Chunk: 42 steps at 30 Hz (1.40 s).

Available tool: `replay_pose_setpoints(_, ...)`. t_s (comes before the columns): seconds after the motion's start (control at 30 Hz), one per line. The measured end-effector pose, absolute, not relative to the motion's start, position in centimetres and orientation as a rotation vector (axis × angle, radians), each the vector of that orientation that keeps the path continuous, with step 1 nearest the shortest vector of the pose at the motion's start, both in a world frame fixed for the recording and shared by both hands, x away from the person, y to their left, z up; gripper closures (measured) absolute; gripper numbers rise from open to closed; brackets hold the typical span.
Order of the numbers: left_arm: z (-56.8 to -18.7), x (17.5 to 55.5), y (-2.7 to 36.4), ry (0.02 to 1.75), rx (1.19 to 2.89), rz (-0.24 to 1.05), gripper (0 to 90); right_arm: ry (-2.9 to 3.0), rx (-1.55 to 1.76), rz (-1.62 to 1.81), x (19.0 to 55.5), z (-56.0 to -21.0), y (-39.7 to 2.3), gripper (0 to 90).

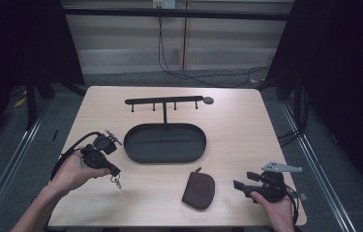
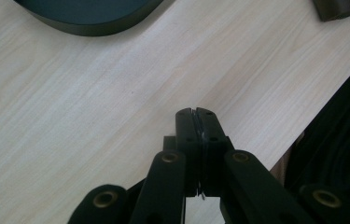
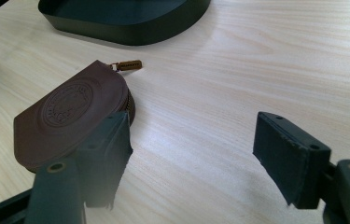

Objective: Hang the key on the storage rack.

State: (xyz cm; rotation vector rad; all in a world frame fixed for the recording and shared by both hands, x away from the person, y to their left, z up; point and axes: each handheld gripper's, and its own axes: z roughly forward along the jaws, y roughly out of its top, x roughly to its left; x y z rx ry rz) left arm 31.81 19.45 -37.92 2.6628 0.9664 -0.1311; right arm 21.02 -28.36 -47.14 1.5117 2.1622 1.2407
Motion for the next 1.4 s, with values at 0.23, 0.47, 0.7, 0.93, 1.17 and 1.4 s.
replay_pose_setpoints(0.23,-37.2,32.4,19.3,0.973,2.694,-0.122,89.5,2.162,1.512,1.241,21.0,-47.1,-28.4,27.6)
replay_pose_setpoints(0.47,-36.2,33.1,19.2,1.000,2.721,-0.111,89.5,2.162,1.516,1.239,21.0,-47.1,-28.4,27.6)
replay_pose_setpoints(0.7,-35.2,34.0,19.0,0.996,2.719,-0.113,89.5,2.167,1.512,1.235,21.0,-47.2,-28.4,27.6)
replay_pose_setpoints(0.93,-34.1,34.8,18.9,1.010,2.740,-0.108,89.5,2.167,1.515,1.236,21.0,-47.2,-28.4,27.3)
replay_pose_setpoints(1.17,-33.4,35.0,18.4,0.979,2.735,-0.103,89.5,2.171,1.514,1.238,21.0,-47.2,-28.3,27.2)
replay_pose_setpoints(1.4,-32.0,36.1,18.2,0.987,2.740,-0.062,89.5,2.172,1.514,1.240,21.1,-47.2,-28.4,27.0)
